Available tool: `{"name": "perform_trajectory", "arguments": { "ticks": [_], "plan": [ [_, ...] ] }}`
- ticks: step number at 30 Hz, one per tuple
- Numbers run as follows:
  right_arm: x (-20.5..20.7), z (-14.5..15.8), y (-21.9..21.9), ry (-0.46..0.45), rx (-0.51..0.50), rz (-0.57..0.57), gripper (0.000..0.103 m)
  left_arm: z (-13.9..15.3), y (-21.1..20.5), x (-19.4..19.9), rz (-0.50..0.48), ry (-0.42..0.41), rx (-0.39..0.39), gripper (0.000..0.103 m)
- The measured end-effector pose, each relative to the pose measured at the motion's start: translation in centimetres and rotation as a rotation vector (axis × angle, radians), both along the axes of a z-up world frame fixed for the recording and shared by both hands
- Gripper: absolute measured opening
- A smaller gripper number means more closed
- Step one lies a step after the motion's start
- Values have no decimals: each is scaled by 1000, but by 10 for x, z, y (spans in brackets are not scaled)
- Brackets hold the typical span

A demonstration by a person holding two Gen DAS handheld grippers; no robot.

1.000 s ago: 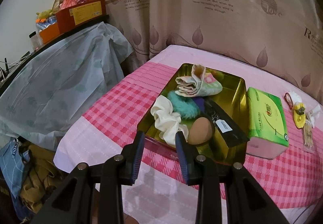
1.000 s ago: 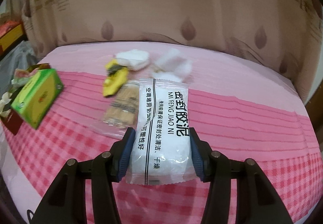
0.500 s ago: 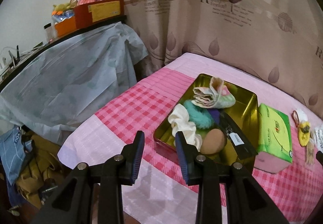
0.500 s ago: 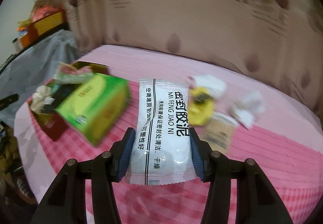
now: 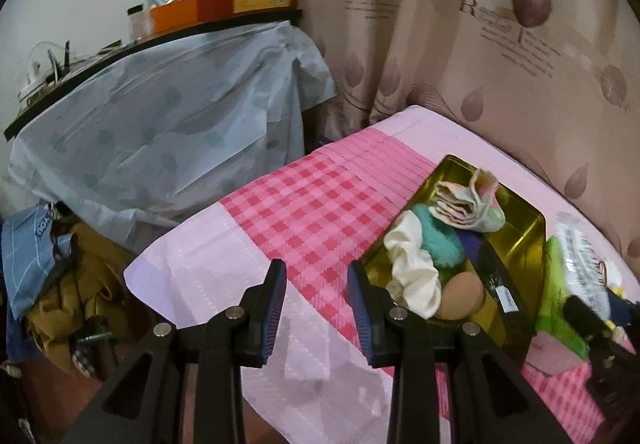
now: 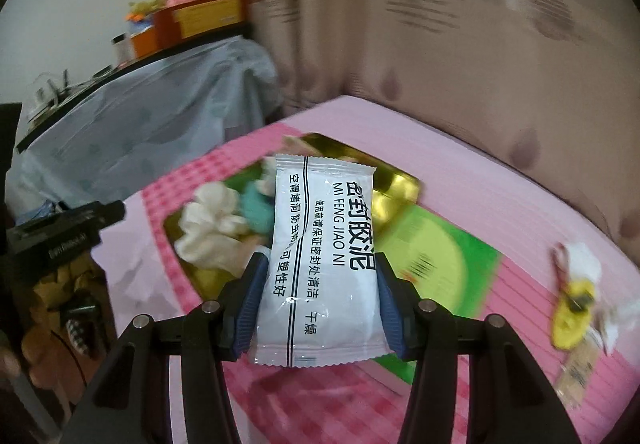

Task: Organize soft objects
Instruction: 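Lower the white packet into the tray and open the right gripper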

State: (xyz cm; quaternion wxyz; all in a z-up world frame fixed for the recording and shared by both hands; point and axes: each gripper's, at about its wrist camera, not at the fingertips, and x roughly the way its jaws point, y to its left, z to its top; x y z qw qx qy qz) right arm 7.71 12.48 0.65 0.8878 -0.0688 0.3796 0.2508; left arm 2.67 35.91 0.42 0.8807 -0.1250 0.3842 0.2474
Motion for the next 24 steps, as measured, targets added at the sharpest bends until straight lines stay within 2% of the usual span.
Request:
{"name": "perform_trajectory", "arguments": {
  "ticks": [5, 9, 17, 21, 24],
  "plan": [
    [7, -6, 48, 10, -9, 79, 48, -3, 1, 1, -6, 16, -8, 32],
    [22, -21, 67, 35, -37, 95, 48, -3, -2, 2, -10, 19, 8, 32],
    [45, -44, 73, 66, -82, 62, 49, -6, 0, 6, -16, 28, 5, 32],
    [45, -44, 74, 65, -78, 68, 51, -6, -3, 7, -23, 32, 15, 32],
    [44, -42, 72, 62, -62, 72, 66, -6, -4, 7, -27, 34, 23, 32]
  ]
}}
